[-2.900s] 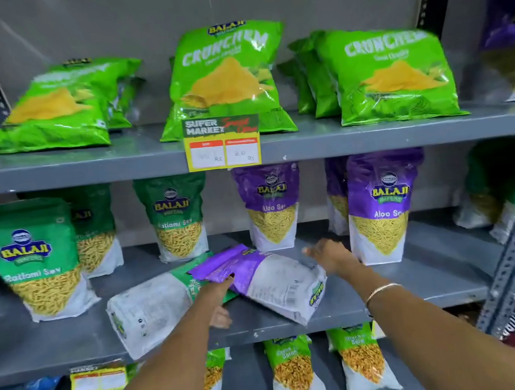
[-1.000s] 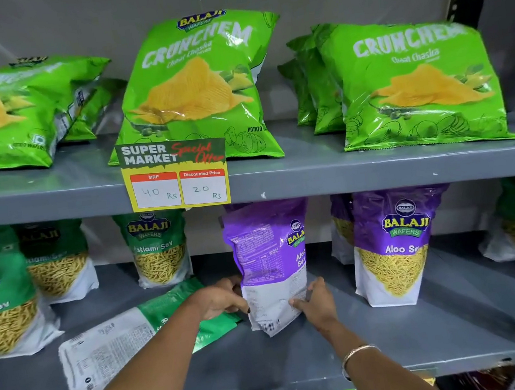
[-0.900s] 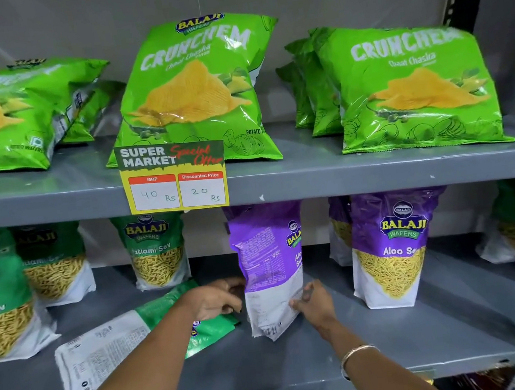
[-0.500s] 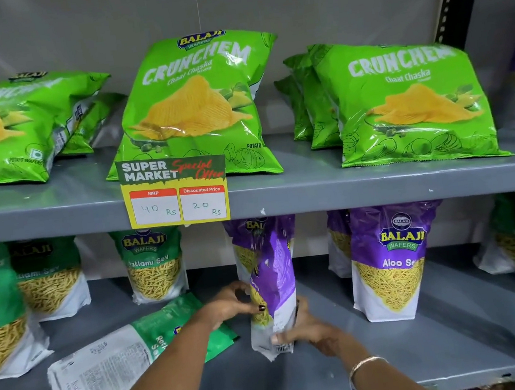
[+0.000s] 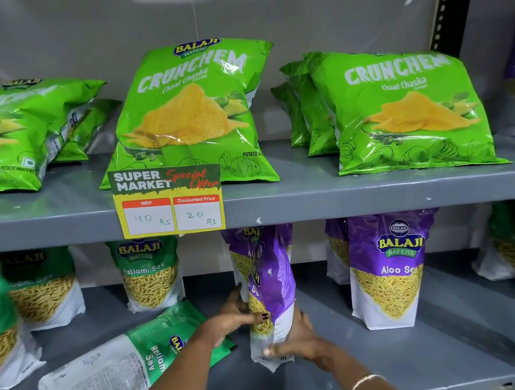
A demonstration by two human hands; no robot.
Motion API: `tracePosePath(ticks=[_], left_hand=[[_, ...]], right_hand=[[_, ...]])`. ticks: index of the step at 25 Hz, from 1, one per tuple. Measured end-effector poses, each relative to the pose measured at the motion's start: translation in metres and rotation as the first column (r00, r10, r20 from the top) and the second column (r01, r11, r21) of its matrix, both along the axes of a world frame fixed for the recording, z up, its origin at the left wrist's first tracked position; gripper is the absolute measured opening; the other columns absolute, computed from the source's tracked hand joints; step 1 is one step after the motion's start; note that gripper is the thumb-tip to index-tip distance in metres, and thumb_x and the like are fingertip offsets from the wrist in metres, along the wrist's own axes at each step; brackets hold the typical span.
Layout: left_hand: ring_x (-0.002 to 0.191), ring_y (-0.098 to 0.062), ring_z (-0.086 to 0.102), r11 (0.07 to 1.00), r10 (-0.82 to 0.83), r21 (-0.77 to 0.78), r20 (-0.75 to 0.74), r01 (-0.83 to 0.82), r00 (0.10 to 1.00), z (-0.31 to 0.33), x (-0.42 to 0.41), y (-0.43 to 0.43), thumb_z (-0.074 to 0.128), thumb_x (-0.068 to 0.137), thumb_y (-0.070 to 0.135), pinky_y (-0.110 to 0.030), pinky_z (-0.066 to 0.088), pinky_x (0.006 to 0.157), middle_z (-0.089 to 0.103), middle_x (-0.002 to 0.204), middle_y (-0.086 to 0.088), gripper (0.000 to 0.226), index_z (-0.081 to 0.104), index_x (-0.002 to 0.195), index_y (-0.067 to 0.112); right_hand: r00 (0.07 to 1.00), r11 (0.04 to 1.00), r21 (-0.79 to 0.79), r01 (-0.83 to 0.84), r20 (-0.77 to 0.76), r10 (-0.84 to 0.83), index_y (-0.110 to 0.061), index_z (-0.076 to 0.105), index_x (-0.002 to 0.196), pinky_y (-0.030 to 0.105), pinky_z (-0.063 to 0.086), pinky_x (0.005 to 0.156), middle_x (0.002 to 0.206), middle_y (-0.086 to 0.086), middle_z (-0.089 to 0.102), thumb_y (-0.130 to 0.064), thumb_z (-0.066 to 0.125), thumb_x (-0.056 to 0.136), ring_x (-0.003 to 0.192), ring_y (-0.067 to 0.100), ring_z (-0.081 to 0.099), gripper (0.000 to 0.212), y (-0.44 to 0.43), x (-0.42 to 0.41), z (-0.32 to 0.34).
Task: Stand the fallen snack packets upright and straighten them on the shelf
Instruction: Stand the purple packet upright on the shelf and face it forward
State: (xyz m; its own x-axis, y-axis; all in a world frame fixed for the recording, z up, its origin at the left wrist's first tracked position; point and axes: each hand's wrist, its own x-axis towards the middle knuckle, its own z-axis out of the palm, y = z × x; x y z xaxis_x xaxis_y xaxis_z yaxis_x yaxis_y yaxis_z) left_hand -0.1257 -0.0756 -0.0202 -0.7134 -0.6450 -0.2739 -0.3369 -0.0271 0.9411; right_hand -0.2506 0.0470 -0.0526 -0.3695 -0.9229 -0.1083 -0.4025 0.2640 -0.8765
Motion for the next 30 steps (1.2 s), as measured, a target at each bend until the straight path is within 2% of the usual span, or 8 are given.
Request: tracePosePath(ticks=[3, 7, 10, 12, 15, 18, 21, 30], left_hand=[[0.092, -0.009, 0.059, 0.999, -0.010, -0.049, -0.001, 0.010, 1.000, 0.004, -0.003, 0.012, 0.070, 0.075, -0.001, -0.004, 0.049, 0.070, 0.062, 0.107, -0.006, 0.072, 0.036, 0.137, 0.007], [0.115, -0.022, 0.053, 0.991, 0.074, -0.117, 0.068, -0.066, 0.995, 0.008, -0.005, 0.017, 0.078, 0.067, 0.006, -0.022, 0.041, 0.090, 0.057, 0.118, -0.008, 0.072, 0.037, 0.125, 0.005], [0.107, -0.019, 0.049, 0.991, 0.076, -0.124, 0.140, -0.058, 0.987, 0.013, 0.001, 0.014, 0.082, 0.060, 0.011, -0.027, 0.039, 0.093, 0.053, 0.105, -0.003, 0.073, 0.034, 0.115, 0.007], [0.109, -0.022, 0.051, 0.991, 0.072, -0.121, 0.139, -0.055, 0.988, 0.012, 0.006, 0.012, 0.081, 0.058, 0.010, -0.032, 0.040, 0.100, 0.055, 0.111, -0.009, 0.089, 0.027, 0.129, 0.007], [0.100, -0.022, 0.054, 0.989, 0.072, -0.136, 0.149, -0.052, 0.986, 0.010, 0.010, 0.012, 0.073, 0.070, -0.003, -0.031, 0.041, 0.093, 0.058, 0.102, -0.013, 0.093, 0.017, 0.144, 0.009], [0.084, -0.017, 0.056, 0.971, 0.159, -0.193, 0.093, -0.139, 0.983, 0.010, 0.011, 0.017, 0.071, 0.071, -0.007, -0.015, 0.046, 0.067, 0.057, 0.083, -0.004, 0.062, 0.043, 0.124, 0.007], [0.101, -0.019, 0.052, 0.943, 0.264, -0.218, 0.038, -0.250, 0.964, 0.004, 0.009, 0.020, 0.075, 0.067, -0.004, -0.026, 0.043, 0.079, 0.057, 0.107, -0.008, 0.051, 0.042, 0.102, 0.011], [0.112, -0.026, 0.060, 0.927, 0.318, -0.207, -0.006, -0.312, 0.948, -0.008, 0.000, 0.021, 0.079, 0.065, 0.002, -0.033, 0.046, 0.096, 0.064, 0.123, -0.015, 0.062, 0.052, 0.120, 0.005]], right_hand=[[0.988, 0.997, -0.071, 0.008, 0.152, 0.003, -0.020, 0.021, 0.126, 0.024, 0.048, 0.097, 0.133, 0.004, 0.041, -0.033, 0.090, 0.034, 0.127, 0.018, 0.044, 0.116, -0.001, -0.002, -0.004], [0.986, 0.999, -0.033, 0.001, 0.167, 0.005, -0.015, 0.021, 0.111, 0.022, 0.047, 0.090, 0.126, 0.008, 0.042, -0.022, 0.088, 0.040, 0.117, 0.018, 0.049, 0.098, 0.004, -0.008, 0.001], [0.991, 0.999, -0.035, 0.011, 0.131, -0.006, -0.019, 0.045, 0.117, 0.037, 0.048, 0.099, 0.125, 0.014, 0.056, -0.032, 0.090, 0.032, 0.117, 0.024, 0.051, 0.097, 0.012, -0.019, 0.003], [0.987, 0.999, -0.042, -0.010, 0.161, 0.017, -0.014, 0.057, 0.114, 0.033, 0.053, 0.092, 0.119, 0.015, 0.063, -0.016, 0.086, 0.042, 0.103, 0.018, 0.061, 0.077, 0.017, -0.029, 0.008], [0.971, 0.994, -0.111, -0.017, 0.236, 0.043, -0.006, 0.046, 0.123, 0.026, 0.056, 0.083, 0.118, 0.015, 0.063, 0.002, 0.080, 0.049, 0.097, 0.016, 0.066, 0.081, 0.021, -0.045, 0.011], [0.979, 0.991, -0.132, 0.033, 0.203, -0.005, -0.002, 0.050, 0.115, 0.016, 0.055, 0.076, 0.108, 0.010, 0.066, 0.010, 0.077, 0.058, 0.087, 0.009, 0.067, 0.065, 0.019, -0.048, 0.011], [0.978, 0.982, -0.147, 0.118, 0.186, -0.089, -0.012, 0.059, 0.100, 0.022, 0.053, 0.077, 0.097, 0.007, 0.066, 0.010, 0.075, 0.060, 0.092, 0.018, 0.063, 0.048, 0.017, -0.048, 0.013], [0.970, 0.980, -0.197, 0.008, 0.239, 0.040, -0.001, 0.037, 0.126, 0.003, 0.049, 0.063, 0.116, 0.008, 0.056, 0.015, 0.075, 0.061, 0.094, 0.002, 0.054, 0.078, 0.002, -0.051, 0.003]])
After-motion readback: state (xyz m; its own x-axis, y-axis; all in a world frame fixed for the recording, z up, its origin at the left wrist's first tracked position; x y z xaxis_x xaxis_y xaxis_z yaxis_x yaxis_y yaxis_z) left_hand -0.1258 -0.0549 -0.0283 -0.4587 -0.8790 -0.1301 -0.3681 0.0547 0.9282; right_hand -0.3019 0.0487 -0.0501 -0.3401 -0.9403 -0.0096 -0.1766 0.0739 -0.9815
